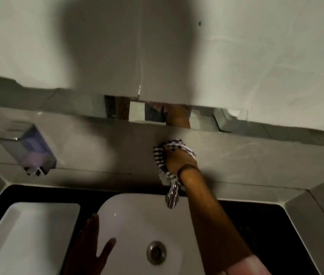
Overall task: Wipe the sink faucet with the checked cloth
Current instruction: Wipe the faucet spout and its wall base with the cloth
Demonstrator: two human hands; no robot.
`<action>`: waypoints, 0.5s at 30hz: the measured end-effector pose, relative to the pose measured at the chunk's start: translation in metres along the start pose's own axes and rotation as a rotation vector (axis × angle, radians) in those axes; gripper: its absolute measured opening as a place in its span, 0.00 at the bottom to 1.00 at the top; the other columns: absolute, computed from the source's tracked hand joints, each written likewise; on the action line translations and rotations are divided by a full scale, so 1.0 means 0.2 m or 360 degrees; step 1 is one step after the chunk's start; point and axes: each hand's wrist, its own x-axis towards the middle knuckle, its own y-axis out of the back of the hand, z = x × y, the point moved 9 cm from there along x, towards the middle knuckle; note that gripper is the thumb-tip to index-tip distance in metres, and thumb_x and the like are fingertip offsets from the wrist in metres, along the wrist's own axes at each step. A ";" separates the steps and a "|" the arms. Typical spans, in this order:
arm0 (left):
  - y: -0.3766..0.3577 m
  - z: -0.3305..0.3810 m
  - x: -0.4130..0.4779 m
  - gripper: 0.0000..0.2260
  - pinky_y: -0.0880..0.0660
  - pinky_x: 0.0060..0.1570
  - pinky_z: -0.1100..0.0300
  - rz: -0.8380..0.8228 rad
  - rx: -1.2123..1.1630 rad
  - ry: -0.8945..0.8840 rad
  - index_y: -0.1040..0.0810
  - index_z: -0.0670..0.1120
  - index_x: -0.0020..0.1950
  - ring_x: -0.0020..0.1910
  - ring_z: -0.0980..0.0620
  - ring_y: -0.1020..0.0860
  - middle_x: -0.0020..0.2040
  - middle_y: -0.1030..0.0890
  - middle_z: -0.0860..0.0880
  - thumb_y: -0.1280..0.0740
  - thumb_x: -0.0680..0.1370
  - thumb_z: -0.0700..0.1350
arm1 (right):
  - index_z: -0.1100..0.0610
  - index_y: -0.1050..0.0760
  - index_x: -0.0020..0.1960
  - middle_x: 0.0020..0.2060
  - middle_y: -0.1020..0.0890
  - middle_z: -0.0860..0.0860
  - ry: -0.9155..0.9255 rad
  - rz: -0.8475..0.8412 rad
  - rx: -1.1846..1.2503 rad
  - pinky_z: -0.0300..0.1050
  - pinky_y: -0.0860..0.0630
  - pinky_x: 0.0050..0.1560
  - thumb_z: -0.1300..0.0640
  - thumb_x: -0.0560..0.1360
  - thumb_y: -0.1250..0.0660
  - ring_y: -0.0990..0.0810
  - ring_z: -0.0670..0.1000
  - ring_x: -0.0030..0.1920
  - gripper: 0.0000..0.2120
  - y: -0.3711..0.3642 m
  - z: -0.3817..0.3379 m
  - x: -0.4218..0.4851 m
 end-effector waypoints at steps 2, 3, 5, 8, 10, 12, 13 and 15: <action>0.00 -0.04 -0.03 0.45 0.48 0.81 0.50 0.0127 0.0026 -0.0073 0.68 0.50 0.79 0.83 0.51 0.50 0.84 0.57 0.51 0.52 0.75 0.73 | 0.53 0.23 0.55 0.50 0.17 0.50 -0.0098 0.0105 -0.0101 0.41 0.24 0.53 0.37 0.74 0.36 0.16 0.54 0.52 0.21 0.00 -0.01 -0.02; -0.01 -0.06 -0.05 0.44 0.49 0.81 0.50 0.0138 0.0097 -0.0073 0.69 0.51 0.79 0.83 0.51 0.52 0.84 0.57 0.51 0.50 0.75 0.71 | 0.52 0.25 0.52 0.47 0.18 0.49 -0.0101 0.0171 -0.0076 0.39 0.25 0.49 0.39 0.73 0.33 0.17 0.52 0.48 0.17 0.01 0.00 -0.08; -0.02 -0.05 -0.09 0.43 0.50 0.81 0.50 0.0150 0.0192 -0.0019 0.69 0.52 0.79 0.83 0.50 0.52 0.84 0.57 0.50 0.50 0.75 0.71 | 0.52 0.25 0.55 0.50 0.18 0.50 -0.0178 0.0184 0.0084 0.37 0.27 0.48 0.45 0.74 0.30 0.20 0.51 0.46 0.15 -0.02 0.02 -0.20; -0.02 -0.07 -0.10 0.43 0.49 0.81 0.49 0.0201 0.0167 -0.0024 0.68 0.51 0.79 0.83 0.50 0.51 0.84 0.56 0.50 0.53 0.75 0.73 | 0.54 0.25 0.60 0.56 0.17 0.55 -0.0458 0.0270 0.0300 0.45 0.25 0.53 0.47 0.77 0.34 0.18 0.58 0.56 0.16 -0.09 0.15 -0.43; -0.03 -0.09 -0.09 0.46 0.49 0.81 0.49 0.0174 0.0121 -0.0011 0.67 0.50 0.79 0.82 0.51 0.51 0.83 0.56 0.50 0.57 0.72 0.76 | 0.54 0.28 0.58 0.55 0.16 0.55 -0.0601 0.0391 0.0389 0.48 0.23 0.53 0.45 0.78 0.36 0.17 0.60 0.57 0.15 -0.12 0.19 -0.54; -0.04 -0.10 -0.08 0.48 0.49 0.81 0.50 0.0170 0.0101 -0.0018 0.66 0.50 0.80 0.82 0.52 0.51 0.83 0.55 0.51 0.62 0.69 0.78 | 0.55 0.28 0.60 0.55 0.16 0.55 -0.0735 0.0404 0.0681 0.48 0.20 0.49 0.45 0.78 0.37 0.16 0.60 0.53 0.16 -0.11 0.16 -0.51; -0.04 -0.11 -0.08 0.48 0.49 0.81 0.50 0.0182 0.0116 -0.0018 0.65 0.50 0.80 0.82 0.52 0.52 0.83 0.55 0.51 0.62 0.69 0.79 | 0.56 0.27 0.63 0.55 0.16 0.55 -0.0771 0.0333 0.0781 0.46 0.18 0.42 0.47 0.79 0.37 0.16 0.59 0.49 0.17 -0.12 0.16 -0.43; -0.04 -0.12 -0.09 0.47 0.49 0.80 0.50 0.0156 0.0097 -0.0008 0.65 0.51 0.81 0.82 0.51 0.51 0.83 0.55 0.51 0.60 0.70 0.77 | 0.58 0.25 0.66 0.56 0.18 0.55 -0.0917 0.0221 0.0854 0.40 0.21 0.34 0.51 0.80 0.39 0.17 0.56 0.46 0.18 -0.10 0.15 -0.33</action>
